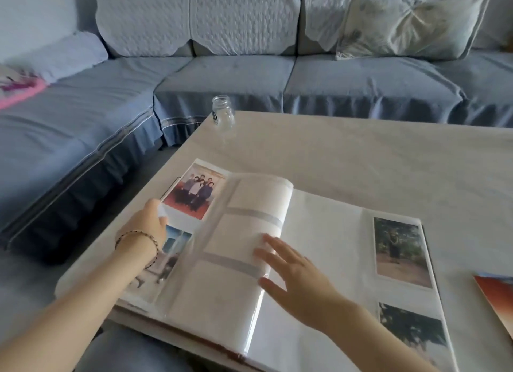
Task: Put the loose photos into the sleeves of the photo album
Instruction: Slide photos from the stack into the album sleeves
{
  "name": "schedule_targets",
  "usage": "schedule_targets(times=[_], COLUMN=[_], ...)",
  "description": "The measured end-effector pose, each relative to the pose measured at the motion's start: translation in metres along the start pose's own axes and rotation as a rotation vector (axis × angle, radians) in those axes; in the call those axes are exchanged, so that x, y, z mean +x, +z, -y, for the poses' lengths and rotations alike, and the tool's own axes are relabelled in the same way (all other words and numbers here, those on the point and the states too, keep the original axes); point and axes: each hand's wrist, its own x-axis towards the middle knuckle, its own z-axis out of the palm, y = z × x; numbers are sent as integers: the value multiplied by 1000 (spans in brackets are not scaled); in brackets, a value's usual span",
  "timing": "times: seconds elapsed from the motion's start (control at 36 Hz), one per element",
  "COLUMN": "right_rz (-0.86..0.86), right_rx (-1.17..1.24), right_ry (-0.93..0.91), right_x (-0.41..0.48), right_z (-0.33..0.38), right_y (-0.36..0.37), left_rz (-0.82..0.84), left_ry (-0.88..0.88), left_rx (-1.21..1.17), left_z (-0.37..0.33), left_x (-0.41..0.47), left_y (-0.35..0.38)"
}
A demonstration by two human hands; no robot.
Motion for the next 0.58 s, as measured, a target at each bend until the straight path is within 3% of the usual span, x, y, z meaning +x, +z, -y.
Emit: schedule_targets(times=[0.06,0.11,0.19,0.25,0.33,0.5,0.58], right_rz=[1,-14,-10,1,-28,-75,-70], right_rx=[-17,-39,-60,-80,-115,-158,-134], right_ry=[-2,-18,-44,-64,-87,-21,13], right_x=[7,12,15,18,24,50,58], right_z=[0,0,-3,-7,-16,-19,-15], right_y=[4,5,7,9,7,2,3], left_rz=[-16,-81,-149,-35,182,241,269], left_ry=[5,129,560,760,721,518,500], left_rx=[131,145,-97,-173,-124,6,73], left_z=[-3,-11,-31,-49,-60,-52,-49], left_x=[-3,-7,-22,-36,-51,-42,-41], left_y=[4,12,33,45,65,75,70])
